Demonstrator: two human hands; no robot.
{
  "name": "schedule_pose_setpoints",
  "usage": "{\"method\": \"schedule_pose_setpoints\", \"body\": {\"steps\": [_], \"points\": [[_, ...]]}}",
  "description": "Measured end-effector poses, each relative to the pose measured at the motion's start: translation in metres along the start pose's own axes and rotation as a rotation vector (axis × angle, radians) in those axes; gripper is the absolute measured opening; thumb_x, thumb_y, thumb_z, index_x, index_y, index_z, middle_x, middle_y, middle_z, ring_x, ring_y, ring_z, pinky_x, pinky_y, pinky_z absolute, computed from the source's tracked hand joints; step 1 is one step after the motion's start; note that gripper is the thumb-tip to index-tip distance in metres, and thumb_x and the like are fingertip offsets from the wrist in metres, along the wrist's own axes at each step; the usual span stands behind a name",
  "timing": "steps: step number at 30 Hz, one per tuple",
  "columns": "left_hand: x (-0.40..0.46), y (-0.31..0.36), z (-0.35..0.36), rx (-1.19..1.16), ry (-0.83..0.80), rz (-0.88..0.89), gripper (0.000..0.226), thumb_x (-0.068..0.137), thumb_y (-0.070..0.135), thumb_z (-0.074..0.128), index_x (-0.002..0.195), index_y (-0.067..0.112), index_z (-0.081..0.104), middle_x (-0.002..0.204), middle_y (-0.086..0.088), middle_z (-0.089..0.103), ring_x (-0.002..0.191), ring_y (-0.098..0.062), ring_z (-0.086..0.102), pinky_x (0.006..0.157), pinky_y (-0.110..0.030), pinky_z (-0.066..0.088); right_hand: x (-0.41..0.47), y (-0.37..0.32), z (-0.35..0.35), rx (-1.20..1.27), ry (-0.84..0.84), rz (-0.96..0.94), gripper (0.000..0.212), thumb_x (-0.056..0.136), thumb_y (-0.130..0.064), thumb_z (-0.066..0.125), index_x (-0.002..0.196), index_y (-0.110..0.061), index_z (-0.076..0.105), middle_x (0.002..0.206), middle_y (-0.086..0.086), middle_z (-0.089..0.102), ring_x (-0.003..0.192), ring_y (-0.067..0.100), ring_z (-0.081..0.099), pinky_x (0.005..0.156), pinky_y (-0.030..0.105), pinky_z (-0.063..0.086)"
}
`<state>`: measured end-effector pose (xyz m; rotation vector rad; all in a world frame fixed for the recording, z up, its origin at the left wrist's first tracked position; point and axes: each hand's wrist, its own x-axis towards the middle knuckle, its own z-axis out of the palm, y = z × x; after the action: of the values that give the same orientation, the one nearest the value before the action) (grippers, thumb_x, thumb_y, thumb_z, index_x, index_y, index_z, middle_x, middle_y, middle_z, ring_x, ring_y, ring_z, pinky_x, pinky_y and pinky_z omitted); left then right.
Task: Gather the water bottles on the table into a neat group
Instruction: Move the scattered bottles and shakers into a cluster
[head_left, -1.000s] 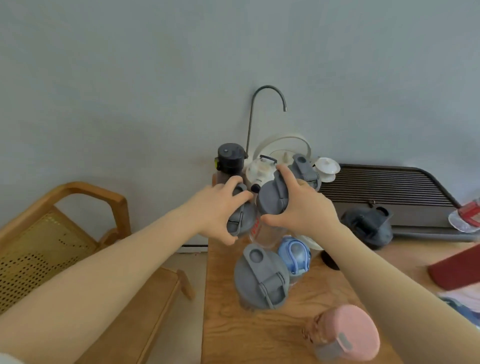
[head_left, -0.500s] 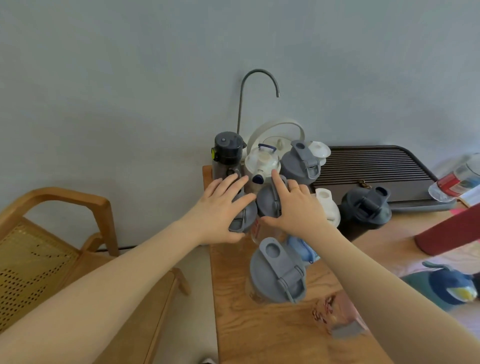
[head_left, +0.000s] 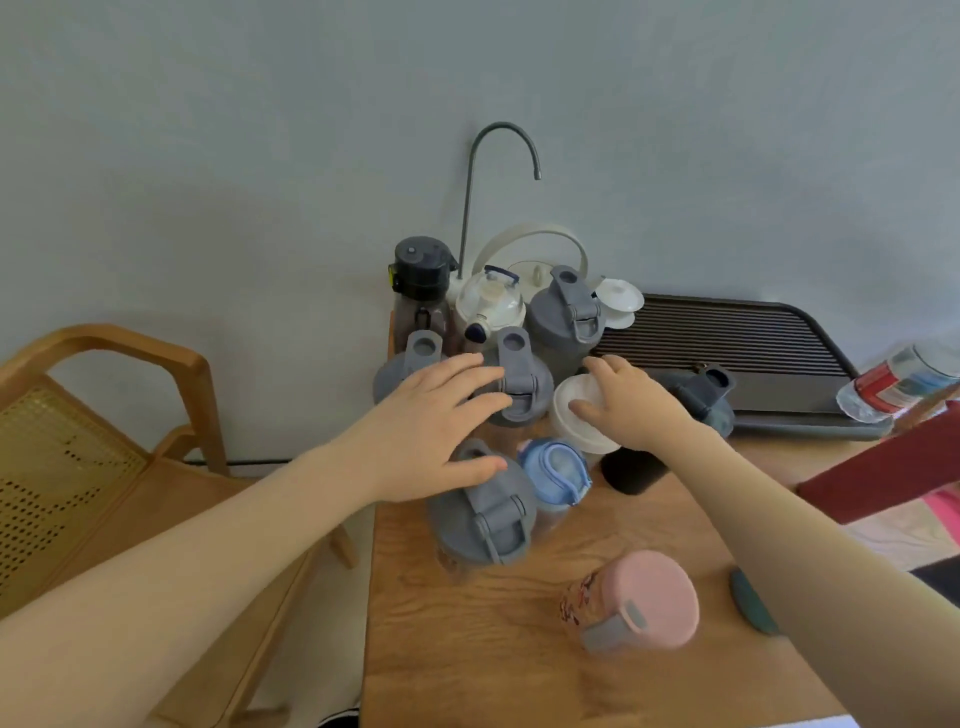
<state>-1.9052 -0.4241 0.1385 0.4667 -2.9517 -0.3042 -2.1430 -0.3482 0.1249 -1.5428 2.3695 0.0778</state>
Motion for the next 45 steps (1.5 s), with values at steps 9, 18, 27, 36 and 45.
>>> {"method": "schedule_pose_setpoints", "body": {"steps": [9,18,27,36,45], "points": [[-0.009,0.071,0.026,0.220,-0.235,-0.316,0.097,0.068,0.073,0.051,0.143,0.020,0.020,0.152,-0.007,0.019,0.141,-0.030,0.010,0.114,-0.044,0.012,-0.003,0.004,0.001,-0.449,-0.060,-0.298,0.082,0.068,-0.045,0.073,0.133,-0.017,0.031,0.129,0.018,0.038,0.109,0.038,0.050,0.087,0.041,0.046],[-0.004,0.093,0.033,0.196,-0.260,-0.623,0.087,0.071,0.061,0.058,0.142,0.031,0.016,0.149,-0.005,0.014,0.131,-0.038,0.019,0.092,-0.043,0.046,-0.026,0.019,-0.003,-0.583,-0.206,-0.413,0.082,0.072,-0.054,0.067,0.134,-0.015,0.030,0.134,0.017,0.039,0.120,0.038,0.043,0.095,0.041,0.040],[-0.032,0.092,0.024,0.191,-0.320,-0.503,0.086,0.062,0.052,0.060,0.137,0.030,0.023,0.137,-0.001,0.025,0.119,-0.031,0.028,0.092,-0.044,0.045,-0.052,-0.007,0.011,-0.122,-0.071,-0.568,0.074,0.073,-0.067,0.056,0.122,-0.013,0.045,0.115,0.009,0.056,0.107,0.030,0.055,0.085,0.039,0.046],[-0.078,0.085,0.017,0.169,-0.368,-0.328,0.089,0.066,0.043,0.065,0.139,0.031,0.016,0.139,0.001,0.017,0.124,-0.026,0.019,0.102,-0.036,0.035,-0.084,-0.048,0.038,-0.092,-0.102,-0.412,0.056,0.073,-0.037,0.067,0.112,-0.015,0.033,0.095,0.008,0.043,0.091,0.033,0.057,0.064,0.035,0.041],[-0.083,0.084,0.019,0.024,-0.343,-0.402,0.100,0.064,0.063,0.065,0.142,0.027,0.012,0.147,0.000,0.004,0.132,-0.024,0.016,0.100,-0.035,0.040,-0.094,-0.032,0.027,0.093,0.052,-0.243,0.075,0.081,-0.065,0.047,0.136,-0.015,0.037,0.137,0.010,0.045,0.125,0.030,0.041,0.097,0.043,0.040]]}}
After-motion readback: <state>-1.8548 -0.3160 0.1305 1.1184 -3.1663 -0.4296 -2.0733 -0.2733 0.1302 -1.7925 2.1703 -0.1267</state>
